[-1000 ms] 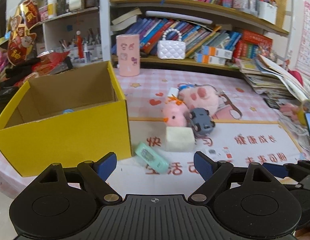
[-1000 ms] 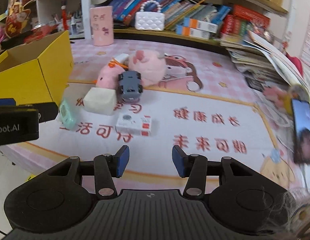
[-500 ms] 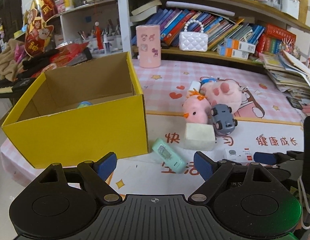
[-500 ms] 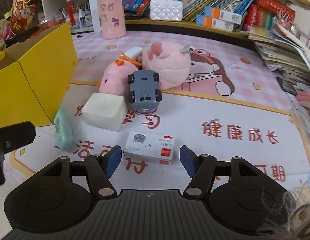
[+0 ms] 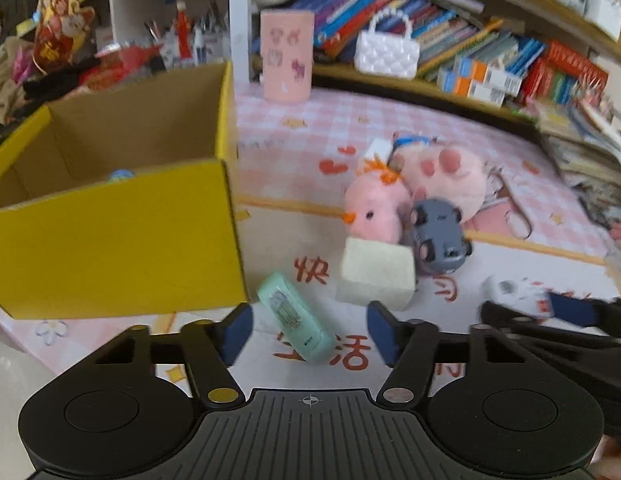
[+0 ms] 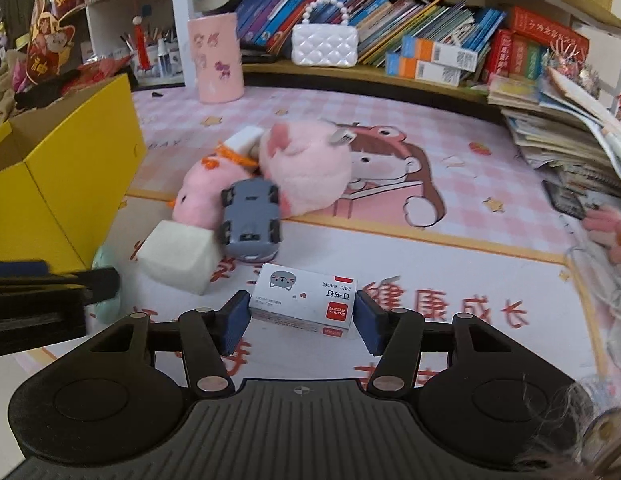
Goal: Organize objects
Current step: 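Grasp the white-and-red card box with the right tool while the left tool grasps the mint-green fan, then lift and carry the card box and the fan over the yellow box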
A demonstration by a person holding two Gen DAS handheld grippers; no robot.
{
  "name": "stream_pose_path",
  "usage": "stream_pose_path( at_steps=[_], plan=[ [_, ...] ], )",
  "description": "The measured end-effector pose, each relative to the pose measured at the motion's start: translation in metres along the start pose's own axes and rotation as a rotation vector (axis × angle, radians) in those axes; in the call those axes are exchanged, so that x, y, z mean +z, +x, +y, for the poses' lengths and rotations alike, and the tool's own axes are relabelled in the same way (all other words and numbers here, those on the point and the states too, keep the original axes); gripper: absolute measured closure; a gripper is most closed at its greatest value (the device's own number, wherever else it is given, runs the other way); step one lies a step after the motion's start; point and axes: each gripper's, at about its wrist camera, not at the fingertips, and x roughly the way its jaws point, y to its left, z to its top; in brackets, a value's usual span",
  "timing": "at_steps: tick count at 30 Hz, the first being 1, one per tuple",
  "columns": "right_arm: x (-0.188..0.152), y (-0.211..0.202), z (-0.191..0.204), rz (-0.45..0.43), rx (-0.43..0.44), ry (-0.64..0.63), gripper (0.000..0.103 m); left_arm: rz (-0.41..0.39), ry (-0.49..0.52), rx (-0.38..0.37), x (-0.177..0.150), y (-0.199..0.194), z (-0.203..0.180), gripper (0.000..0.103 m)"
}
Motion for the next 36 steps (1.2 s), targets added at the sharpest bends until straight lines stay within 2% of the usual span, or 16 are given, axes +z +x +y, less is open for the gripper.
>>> stream_pose_path(
  at_steps=[3, 5, 6, 7, 12, 16, 23, 29, 36],
  plan=[
    [-0.002, -0.002, -0.003, 0.009, -0.003, -0.003, 0.05, 0.031, 0.016, 0.059, -0.001, 0.019, -0.005, 0.062],
    [-0.004, -0.003, -0.004, 0.02, -0.002, -0.009, 0.05, 0.033, 0.004, 0.067, 0.0, 0.024, -0.006, 0.068],
    [-0.005, -0.004, -0.004, 0.022, 0.0, -0.011, 0.05, 0.03, 0.01, 0.069, 0.0, 0.025, -0.007, 0.077],
    [-0.006, -0.005, -0.004, 0.023, 0.002, -0.015, 0.05, 0.029, 0.015, 0.06, 0.0, 0.026, -0.006, 0.08],
    [-0.008, -0.009, -0.001, 0.02, 0.007, -0.032, 0.05, 0.004, -0.011, -0.002, -0.001, 0.018, 0.002, 0.081],
    [-0.011, -0.015, 0.002, 0.02, 0.006, -0.032, 0.05, -0.022, -0.004, -0.06, -0.005, -0.005, 0.004, 0.08],
    [-0.022, -0.027, 0.012, 0.034, 0.008, -0.037, 0.05, -0.01, -0.094, -0.15, -0.019, -0.034, 0.025, 0.08],
    [-0.03, -0.04, 0.03, 0.033, 0.002, -0.044, 0.05, -0.039, -0.068, -0.179, -0.03, -0.053, 0.035, 0.08],
    [-0.034, -0.056, 0.06, 0.02, 0.008, -0.052, 0.05, -0.086, -0.084, -0.199, -0.037, -0.072, 0.067, 0.08]
  ],
)
